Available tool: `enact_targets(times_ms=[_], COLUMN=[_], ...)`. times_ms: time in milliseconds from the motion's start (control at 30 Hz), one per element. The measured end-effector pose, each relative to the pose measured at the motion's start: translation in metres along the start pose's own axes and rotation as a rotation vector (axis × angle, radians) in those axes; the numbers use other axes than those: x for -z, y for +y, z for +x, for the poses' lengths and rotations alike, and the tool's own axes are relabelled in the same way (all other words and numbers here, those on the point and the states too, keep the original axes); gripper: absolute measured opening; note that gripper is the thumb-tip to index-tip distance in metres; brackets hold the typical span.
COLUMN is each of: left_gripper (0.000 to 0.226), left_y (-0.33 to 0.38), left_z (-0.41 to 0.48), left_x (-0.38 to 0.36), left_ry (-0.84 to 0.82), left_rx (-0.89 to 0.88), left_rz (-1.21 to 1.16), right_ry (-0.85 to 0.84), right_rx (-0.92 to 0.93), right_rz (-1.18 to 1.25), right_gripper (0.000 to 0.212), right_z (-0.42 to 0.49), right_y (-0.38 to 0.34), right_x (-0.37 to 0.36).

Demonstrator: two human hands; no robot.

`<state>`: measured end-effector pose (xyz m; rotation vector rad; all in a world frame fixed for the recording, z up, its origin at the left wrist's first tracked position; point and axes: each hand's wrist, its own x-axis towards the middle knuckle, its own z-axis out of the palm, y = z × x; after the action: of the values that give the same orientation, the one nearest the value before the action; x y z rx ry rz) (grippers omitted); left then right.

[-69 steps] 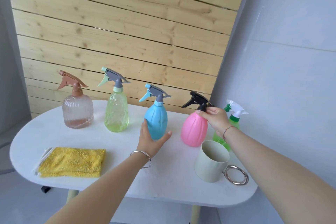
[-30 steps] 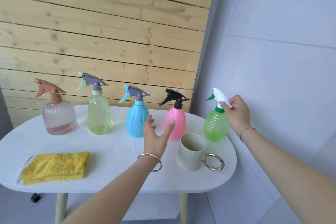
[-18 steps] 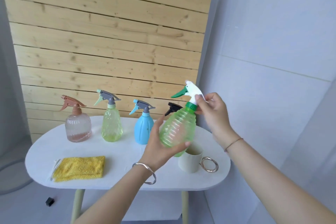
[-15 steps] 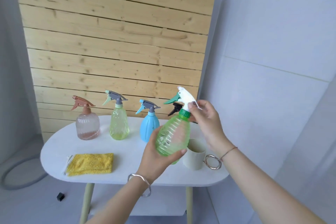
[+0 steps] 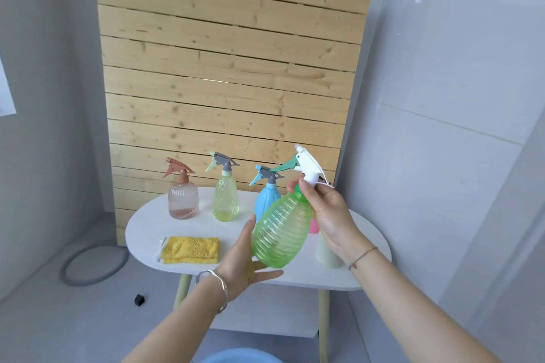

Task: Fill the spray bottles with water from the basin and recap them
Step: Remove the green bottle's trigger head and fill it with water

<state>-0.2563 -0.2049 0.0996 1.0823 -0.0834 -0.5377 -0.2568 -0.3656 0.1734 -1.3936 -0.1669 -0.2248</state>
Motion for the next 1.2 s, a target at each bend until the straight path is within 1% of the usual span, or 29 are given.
enact_targets(times_ms=[100, 167, 233, 267, 333, 367, 433, 467, 533, 567, 633, 700, 733, 767, 800, 833, 867, 900, 933, 967, 1033, 1067, 1133, 1200], left_gripper=[0.075, 0.083, 0.072, 0.068, 0.075, 0.075, 0.073, 0.076, 0.082, 0.08, 0.066, 0.066, 0.063, 0.056, 0.046, 0.035, 0.027, 0.024, 0.026, 0.035, 0.061, 0.067, 0.062, 0.059], left_y=[0.005, 0.01, 0.013, 0.014, 0.017, 0.018, 0.017, 0.016, 0.016, 0.016, 0.013, 0.011, 0.01, 0.008, 0.007, 0.007, 0.009, 0.013, 0.016, 0.018, 0.019, 0.019, 0.017, 0.017], left_z=[-0.007, -0.013, -0.019, -0.021, -0.025, -0.025, -0.024, -0.024, -0.023, -0.023, -0.027, -0.027, -0.025, -0.023, -0.019, -0.016, -0.013, -0.013, -0.012, -0.014, -0.014, -0.013, -0.008, -0.003], left_x=[-0.002, -0.004, -0.006, -0.006, -0.005, -0.005, -0.004, -0.004, -0.003, -0.002, -0.004, -0.005, -0.007, -0.01, -0.013, -0.015, -0.015, -0.015, -0.015, -0.015, -0.015, -0.014, -0.007, 0.005], left_ry=[-0.044, -0.026, -0.075, -0.102, -0.114, -0.118, -0.103, -0.087, -0.009, 0.013, -0.025, -0.034, -0.001, 0.061, 0.154, 0.287, 0.419, 0.493, 0.491, 0.434, 0.306, 0.273, 0.254, 0.228], left_rx=[-0.107, -0.137, -0.087, -0.024, 0.051, 0.041, -0.052, -0.107, -0.18, -0.181, -0.095, 0.028, 0.04, -0.002, -0.094, -0.213, -0.339, -0.443, -0.519, -0.552, -0.5, -0.475, -0.47, -0.471], left_rz=[0.022, 0.069, 0.136, 0.147, 0.102, 0.059, -0.013, -0.022, 0.059, 0.104, 0.169, 0.181, 0.194, 0.214, 0.241, 0.272, 0.311, 0.344, 0.372, 0.399, 0.46, 0.486, 0.534, 0.565], right_ry=[0.058, 0.044, 0.008, -0.004, 0.007, 0.031, 0.086, 0.104, 0.099, 0.083, 0.063, 0.068, 0.083, 0.101, 0.115, 0.121, 0.117, 0.113, 0.113, 0.11, 0.089, 0.07, 0.021, -0.026], right_rx=[0.039, 0.046, 0.029, 0.026, 0.042, 0.054, 0.065, 0.07, 0.069, 0.062, 0.026, -0.029, -0.042, -0.042, -0.034, -0.03, -0.032, -0.034, -0.031, -0.024, -0.005, -0.003, -0.029, -0.061], right_rz=[0.03, 0.047, 0.056, 0.048, 0.018, 0.026, 0.119, 0.158, 0.154, 0.14, 0.131, 0.153, 0.172, 0.186, 0.192, 0.203, 0.221, 0.243, 0.255, 0.253, 0.223, 0.211, 0.192, 0.207], right_gripper=[0.024, 0.028, 0.028, 0.027, 0.03, 0.03, 0.027, 0.025, 0.021, 0.019, 0.025, 0.036, 0.039, 0.04, 0.038, 0.035, 0.032, 0.031, 0.031, 0.032, 0.032, 0.035, 0.042, 0.041], right_z=[-0.002, -0.003, -0.003, -0.004, -0.004, -0.005, -0.006, -0.006, -0.008, -0.008, -0.007, -0.006, -0.006, -0.006, -0.004, -0.004, -0.003, -0.001, 0.001, 0.002, 0.005, 0.006, 0.008, 0.01], right_y=[-0.002, -0.007, -0.009, -0.01, -0.01, -0.01, -0.01, -0.011, -0.012, -0.011, -0.009, -0.008, -0.007, -0.005, -0.001, 0.001, 0.003, 0.005, 0.006, 0.008, 0.011, 0.013, 0.018, 0.02], right_x=[-0.005, -0.01, -0.014, -0.015, -0.018, -0.02, -0.022, -0.022, -0.021, -0.021, -0.019, -0.021, -0.022, -0.023, -0.024, -0.025, -0.025, -0.025, -0.025, -0.025, -0.025, -0.025, -0.025, -0.025])
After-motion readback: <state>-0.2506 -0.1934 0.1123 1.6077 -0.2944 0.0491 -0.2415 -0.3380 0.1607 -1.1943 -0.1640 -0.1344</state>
